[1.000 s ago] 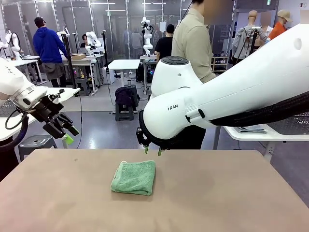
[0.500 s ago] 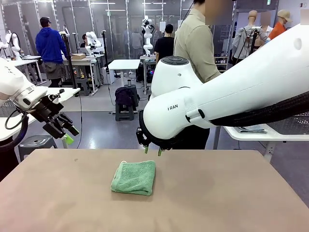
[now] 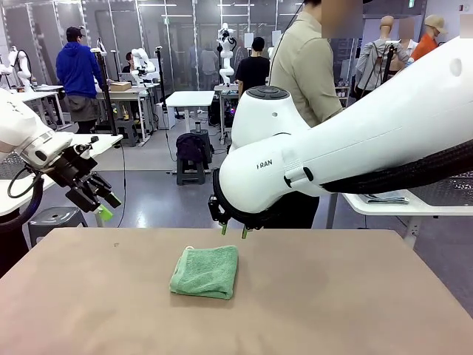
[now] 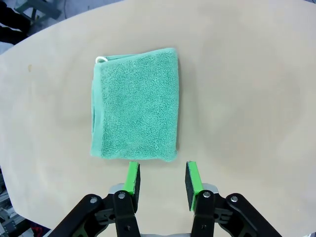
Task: Fold the towels and place them in the basket.
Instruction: Place the folded Towel with hook on the right side of the table.
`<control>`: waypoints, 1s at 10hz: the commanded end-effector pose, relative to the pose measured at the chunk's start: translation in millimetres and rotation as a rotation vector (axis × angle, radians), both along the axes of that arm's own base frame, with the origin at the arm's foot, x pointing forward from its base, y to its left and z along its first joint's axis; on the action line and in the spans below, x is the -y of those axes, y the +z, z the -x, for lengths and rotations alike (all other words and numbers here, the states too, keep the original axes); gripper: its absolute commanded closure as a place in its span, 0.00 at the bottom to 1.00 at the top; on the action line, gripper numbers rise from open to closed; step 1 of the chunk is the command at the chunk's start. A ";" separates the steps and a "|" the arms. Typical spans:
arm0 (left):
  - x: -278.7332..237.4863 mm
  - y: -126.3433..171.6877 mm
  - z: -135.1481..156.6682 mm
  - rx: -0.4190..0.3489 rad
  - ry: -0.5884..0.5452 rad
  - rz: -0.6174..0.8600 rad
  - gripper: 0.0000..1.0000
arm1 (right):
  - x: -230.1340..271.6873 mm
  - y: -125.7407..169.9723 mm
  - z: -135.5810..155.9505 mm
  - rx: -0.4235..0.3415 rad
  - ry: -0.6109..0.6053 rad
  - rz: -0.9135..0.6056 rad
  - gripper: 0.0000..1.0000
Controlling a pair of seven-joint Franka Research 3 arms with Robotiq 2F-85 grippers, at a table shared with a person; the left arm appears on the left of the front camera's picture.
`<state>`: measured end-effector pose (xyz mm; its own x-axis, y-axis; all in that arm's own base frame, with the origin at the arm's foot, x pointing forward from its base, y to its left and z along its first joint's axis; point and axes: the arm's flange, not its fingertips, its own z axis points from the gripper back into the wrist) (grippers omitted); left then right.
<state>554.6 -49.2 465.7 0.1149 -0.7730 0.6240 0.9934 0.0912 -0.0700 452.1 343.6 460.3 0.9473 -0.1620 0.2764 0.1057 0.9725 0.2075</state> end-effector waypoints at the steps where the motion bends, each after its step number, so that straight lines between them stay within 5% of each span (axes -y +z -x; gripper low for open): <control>1: 1.2 0.6 -0.4 -0.005 0.016 -0.002 0.16 | 0.0 0.0 0.0 0.000 0.000 0.000 0.52; 10: 1.2 0.6 -0.4 -0.005 0.016 -0.002 0.16 | -43.3 -93.1 -23.8 -0.033 -0.056 0.061 0.52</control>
